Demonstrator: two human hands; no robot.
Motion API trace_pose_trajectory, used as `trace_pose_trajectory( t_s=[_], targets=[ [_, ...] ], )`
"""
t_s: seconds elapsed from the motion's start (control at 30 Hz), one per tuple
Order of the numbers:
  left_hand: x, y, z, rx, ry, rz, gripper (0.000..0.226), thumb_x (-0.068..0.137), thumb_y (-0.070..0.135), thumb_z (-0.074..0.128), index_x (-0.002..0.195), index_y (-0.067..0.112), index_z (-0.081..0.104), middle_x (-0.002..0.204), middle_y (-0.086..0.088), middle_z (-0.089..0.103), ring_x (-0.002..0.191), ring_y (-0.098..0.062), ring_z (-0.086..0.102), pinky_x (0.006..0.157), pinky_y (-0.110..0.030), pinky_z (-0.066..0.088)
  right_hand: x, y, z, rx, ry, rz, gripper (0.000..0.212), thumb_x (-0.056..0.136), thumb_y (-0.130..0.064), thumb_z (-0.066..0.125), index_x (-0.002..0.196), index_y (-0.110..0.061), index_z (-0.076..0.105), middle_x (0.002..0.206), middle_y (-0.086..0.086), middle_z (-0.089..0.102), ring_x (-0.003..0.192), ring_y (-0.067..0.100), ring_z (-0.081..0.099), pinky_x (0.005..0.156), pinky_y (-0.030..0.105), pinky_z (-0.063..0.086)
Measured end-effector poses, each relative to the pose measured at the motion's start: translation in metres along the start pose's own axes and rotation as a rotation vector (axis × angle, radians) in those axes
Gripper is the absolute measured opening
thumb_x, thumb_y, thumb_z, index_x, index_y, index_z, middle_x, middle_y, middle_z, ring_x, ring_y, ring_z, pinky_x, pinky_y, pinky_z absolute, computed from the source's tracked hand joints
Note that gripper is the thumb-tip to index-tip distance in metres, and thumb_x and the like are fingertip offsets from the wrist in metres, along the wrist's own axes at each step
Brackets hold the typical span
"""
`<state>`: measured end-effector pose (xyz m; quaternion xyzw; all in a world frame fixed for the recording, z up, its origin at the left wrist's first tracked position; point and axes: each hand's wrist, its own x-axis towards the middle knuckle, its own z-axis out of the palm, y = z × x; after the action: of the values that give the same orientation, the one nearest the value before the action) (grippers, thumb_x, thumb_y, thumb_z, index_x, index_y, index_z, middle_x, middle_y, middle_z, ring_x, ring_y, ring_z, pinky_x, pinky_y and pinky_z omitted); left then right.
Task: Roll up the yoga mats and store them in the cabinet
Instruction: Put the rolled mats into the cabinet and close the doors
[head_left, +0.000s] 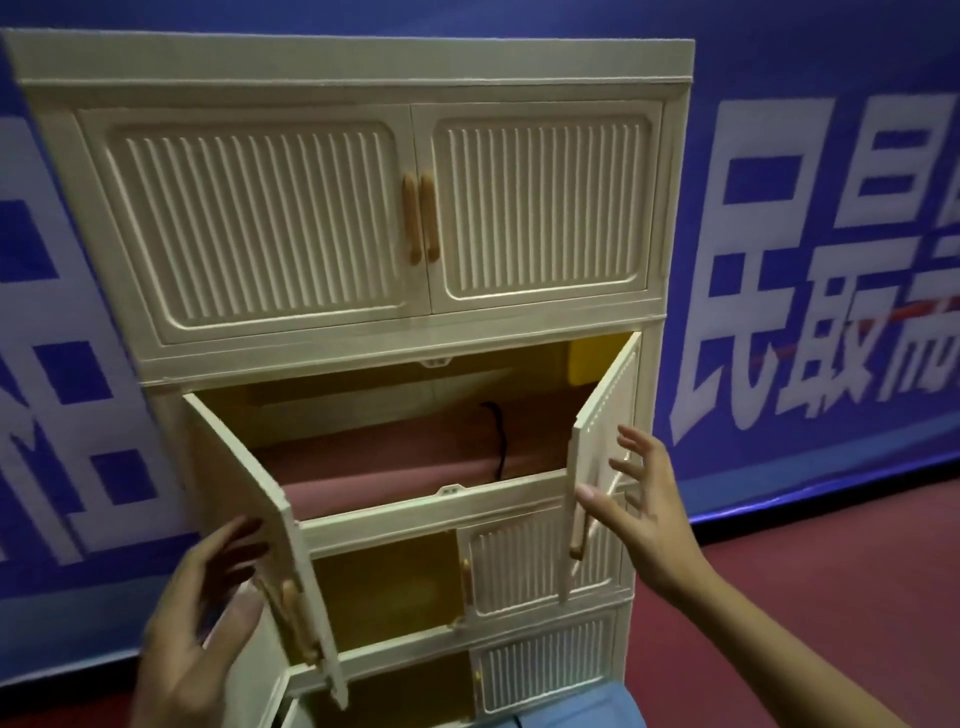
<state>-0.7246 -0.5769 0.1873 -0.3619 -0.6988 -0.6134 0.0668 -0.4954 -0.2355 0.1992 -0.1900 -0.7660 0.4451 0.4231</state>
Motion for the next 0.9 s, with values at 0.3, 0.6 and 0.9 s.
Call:
trace_pose_trajectory(
  t_s=[0.3,0.6,0.9],
  targets=[
    [0.051,-0.030,0.069,0.218,-0.044,0.116,0.088,0.065,0.070,0.070,0.142,0.050,0.034,0.145,0.031,0.030,0.130,-0.014,0.044,0.101,-0.044,0.043,0.034,0.024,0.058,-0.059,0.102,-0.211,0.092,0.074,-0.066,0.064,0.151,-0.026,0.031,0.148,-0.005,0.032,0.141,0.010,0.034,0.106,0.026,0.032],
    [0.103,-0.057,0.133,0.385,0.075,0.140,0.097,0.069,0.066,0.078,0.148,0.025,0.041,0.155,0.004,0.028,0.139,-0.008,0.026,0.111,-0.042,0.030,0.082,0.055,0.118,-0.301,0.197,-0.229,0.083,0.080,-0.068,0.061,0.148,-0.030,0.033,0.151,0.001,0.025,0.140,0.025,0.030,0.110,0.062,0.035],
    [0.128,-0.081,0.169,0.692,0.202,0.081,0.085,0.071,0.061,0.079,0.140,0.025,0.044,0.153,-0.005,0.023,0.141,-0.035,0.020,0.109,-0.058,0.037,0.116,0.079,0.162,-0.630,0.137,-0.051,0.111,0.082,-0.078,0.054,0.160,-0.026,-0.007,0.166,0.009,-0.014,0.153,0.033,-0.014,0.120,0.067,0.005]
  ],
)
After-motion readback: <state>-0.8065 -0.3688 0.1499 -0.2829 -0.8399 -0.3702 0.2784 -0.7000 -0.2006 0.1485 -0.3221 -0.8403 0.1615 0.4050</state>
